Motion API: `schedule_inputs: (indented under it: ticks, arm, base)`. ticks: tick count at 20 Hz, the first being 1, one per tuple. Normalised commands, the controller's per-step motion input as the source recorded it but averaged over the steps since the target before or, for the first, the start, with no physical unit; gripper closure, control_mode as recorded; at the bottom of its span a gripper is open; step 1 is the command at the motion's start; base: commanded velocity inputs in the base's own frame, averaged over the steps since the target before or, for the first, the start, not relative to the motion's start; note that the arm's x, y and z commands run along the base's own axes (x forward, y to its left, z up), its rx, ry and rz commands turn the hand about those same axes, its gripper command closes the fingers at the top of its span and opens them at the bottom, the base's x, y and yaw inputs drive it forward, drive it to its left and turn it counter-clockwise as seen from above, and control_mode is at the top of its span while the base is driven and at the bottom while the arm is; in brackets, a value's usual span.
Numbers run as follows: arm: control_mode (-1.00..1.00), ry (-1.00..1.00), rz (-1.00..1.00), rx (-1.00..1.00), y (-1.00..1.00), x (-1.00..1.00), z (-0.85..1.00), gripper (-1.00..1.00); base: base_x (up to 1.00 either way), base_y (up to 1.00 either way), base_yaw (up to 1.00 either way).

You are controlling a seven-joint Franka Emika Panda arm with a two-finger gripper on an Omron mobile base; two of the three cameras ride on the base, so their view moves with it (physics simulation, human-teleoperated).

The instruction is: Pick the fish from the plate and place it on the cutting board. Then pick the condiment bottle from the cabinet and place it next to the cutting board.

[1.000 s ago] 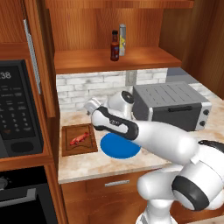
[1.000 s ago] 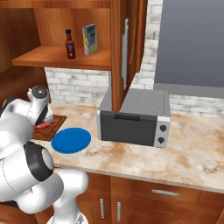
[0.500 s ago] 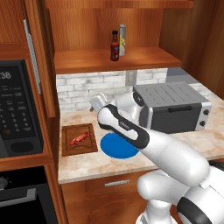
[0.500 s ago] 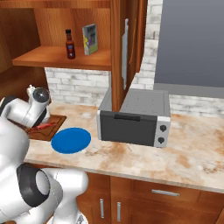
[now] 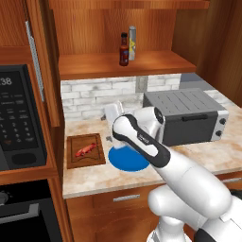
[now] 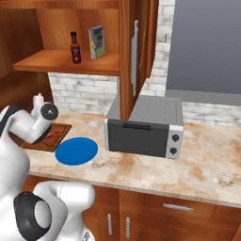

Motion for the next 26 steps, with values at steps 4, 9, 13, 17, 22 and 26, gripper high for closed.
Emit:
schedule_inputs:
  ticks: [4,9,13,17,22,26]
  arm:
    - [-1.0,0.22,-0.12,0.23,-0.14,0.0,0.0,-1.0]
    - [-1.0,0.17,-0.07,0.24,-0.15,0.17,0.05,-1.0]
    - [-1.0,0.09,-0.03,0.27,-0.16,0.24,0.08,-1.0]
    - [-1.0,0.07,0.0,0.22,-0.2,0.12,0.01,-1.0]
    - [-1.0,0.13,0.0,0.18,-0.11,0.12,0.0,-1.0]
    - [-1.0,0.12,0.0,0.03,-0.02,0.01,0.04,-1.0]
  base:
    - [0.0,0.0,0.0]
    - [0.0,0.0,0.0]
    - [0.0,0.0,0.0]
    - [0.0,0.0,0.0]
    - [0.0,0.0,0.0]
    - [0.0,0.0,0.0]
